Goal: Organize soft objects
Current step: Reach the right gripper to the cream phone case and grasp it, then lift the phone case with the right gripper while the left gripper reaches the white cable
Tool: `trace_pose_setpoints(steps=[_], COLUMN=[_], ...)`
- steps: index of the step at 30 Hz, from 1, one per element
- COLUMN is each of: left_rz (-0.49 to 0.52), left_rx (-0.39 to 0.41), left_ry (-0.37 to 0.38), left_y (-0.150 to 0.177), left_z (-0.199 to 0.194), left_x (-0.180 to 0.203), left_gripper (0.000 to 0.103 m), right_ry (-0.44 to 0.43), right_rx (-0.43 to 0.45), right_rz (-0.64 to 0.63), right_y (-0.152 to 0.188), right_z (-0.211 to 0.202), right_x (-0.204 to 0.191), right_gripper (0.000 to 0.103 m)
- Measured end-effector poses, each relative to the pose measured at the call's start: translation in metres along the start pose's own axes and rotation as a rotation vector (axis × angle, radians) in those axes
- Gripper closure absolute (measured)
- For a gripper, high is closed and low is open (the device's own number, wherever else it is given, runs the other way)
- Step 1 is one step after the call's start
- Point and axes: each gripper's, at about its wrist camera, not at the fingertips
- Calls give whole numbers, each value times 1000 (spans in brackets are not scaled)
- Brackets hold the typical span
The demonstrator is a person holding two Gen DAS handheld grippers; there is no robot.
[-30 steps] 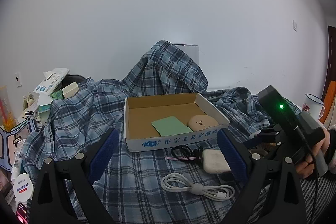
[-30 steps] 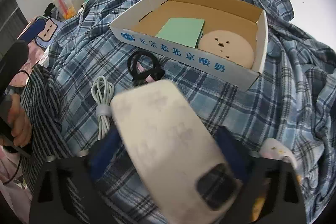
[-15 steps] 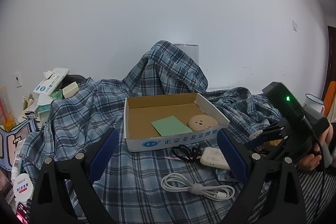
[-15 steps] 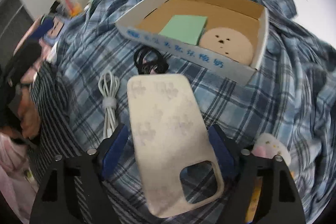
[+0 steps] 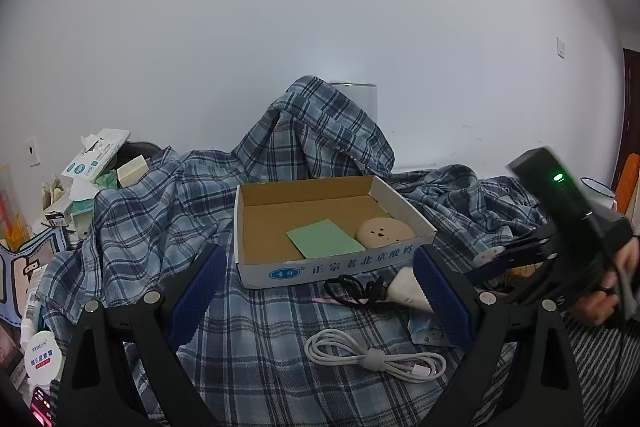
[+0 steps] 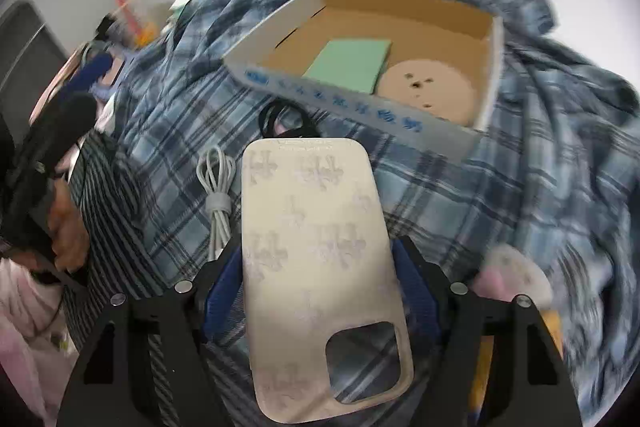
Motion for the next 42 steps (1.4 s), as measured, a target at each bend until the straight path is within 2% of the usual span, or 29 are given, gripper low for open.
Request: trace_pose_setpoints(steps=[3,6,9,12,15,18,20,21,22,23,29,31,35,37,42], left_rz=[3,3,4,3,-2,-4,-1,1,4,5,12,21,84,139,175], left_rx=[6,6,7,5,-1,-7,-10,-11,-13,-17,-46,-75,-160,-225,-373], left_ry=[-2,-2,-2,-1,0,4,8,8,16,25,89,118,230,280,366], left_y=[0,0,0,0,0,0,0,0,0,0,0,-1,-2,1,14], left_z=[-1,-2,-2,-1,-1,1,2,2,2,3,11,13,20,24,43], left_x=[1,0,0,0,-2,-2,-2,-1,0,0,2,3,11,19,28], left_gripper=[7,7,7,7,7,7,7,7,7,7,7,7,7,7,7], right_ry=[117,238,207,186,139,109,84,81,69,56,104,132,182,203,244], right_rx=[77,100,65,31,-16,-29,-12,-9,-4,4,106,161,264,321,419], right_rz=[105,223,272,251,242,240,247,238,221,207,173,161,156,153,136], right_y=[9,20,31,40,41,41,42,42,43,43,48,52,58,63,68], right_z=[-22,-35,-33,-25,-15,-11,-12,-12,-12,-14,-32,-44,-69,-81,-88], right_x=[2,13,22,17,15,24,28,28,27,25,18,14,7,6,1], right_gripper=[31,30,30,29,19,18,18,21,30,30,31,31,31,31,31])
Point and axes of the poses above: each gripper's, at about its wrist camera, not at the fingertips, and z roughly the way its jaws point, x to its right, y to its underside, and after that the axes turned 12 degrees about z, right-handed
